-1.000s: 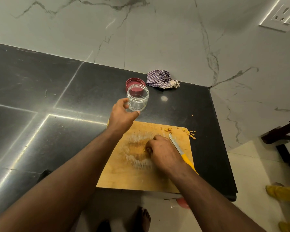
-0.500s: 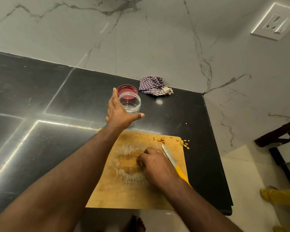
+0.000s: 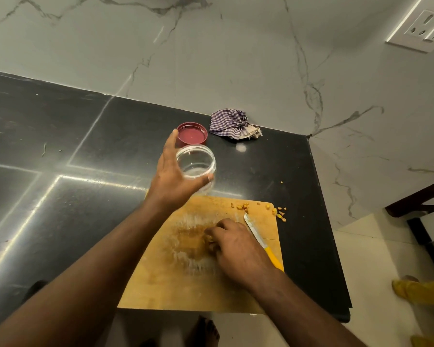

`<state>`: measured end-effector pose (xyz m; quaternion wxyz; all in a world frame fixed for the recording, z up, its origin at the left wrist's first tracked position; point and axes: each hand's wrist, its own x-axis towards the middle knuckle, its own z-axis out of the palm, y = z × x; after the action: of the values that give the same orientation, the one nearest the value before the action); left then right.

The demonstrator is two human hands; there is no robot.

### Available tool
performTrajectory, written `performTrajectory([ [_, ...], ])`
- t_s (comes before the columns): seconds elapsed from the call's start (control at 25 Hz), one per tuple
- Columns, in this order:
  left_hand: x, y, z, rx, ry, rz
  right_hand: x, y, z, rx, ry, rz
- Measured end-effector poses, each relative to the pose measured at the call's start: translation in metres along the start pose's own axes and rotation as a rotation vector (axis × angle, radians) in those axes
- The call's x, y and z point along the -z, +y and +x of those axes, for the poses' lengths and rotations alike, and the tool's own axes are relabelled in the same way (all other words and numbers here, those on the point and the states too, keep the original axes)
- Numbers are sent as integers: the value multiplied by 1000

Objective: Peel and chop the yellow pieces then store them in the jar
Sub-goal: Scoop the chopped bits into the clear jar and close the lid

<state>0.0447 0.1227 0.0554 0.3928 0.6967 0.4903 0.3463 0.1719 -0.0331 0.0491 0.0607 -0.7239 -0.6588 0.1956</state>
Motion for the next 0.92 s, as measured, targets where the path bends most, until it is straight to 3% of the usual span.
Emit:
performTrajectory([
  [0.2,47,-20,-66,51,-121,85,6,18,2,-116,36,80],
  [0.32,55,-26,-76,47,-140,125,4,11,2,-51,-25,-7],
  [0.52,54,-37,-82,87,-174,62,0,-2,7,26,5,-135],
  [0.8,44,-42,-100,117,-171,5,11,0,19,-181,31,3],
  [0.92,42,-41,-99,124,-185,9,9,-5,19,-159,-16,-26],
])
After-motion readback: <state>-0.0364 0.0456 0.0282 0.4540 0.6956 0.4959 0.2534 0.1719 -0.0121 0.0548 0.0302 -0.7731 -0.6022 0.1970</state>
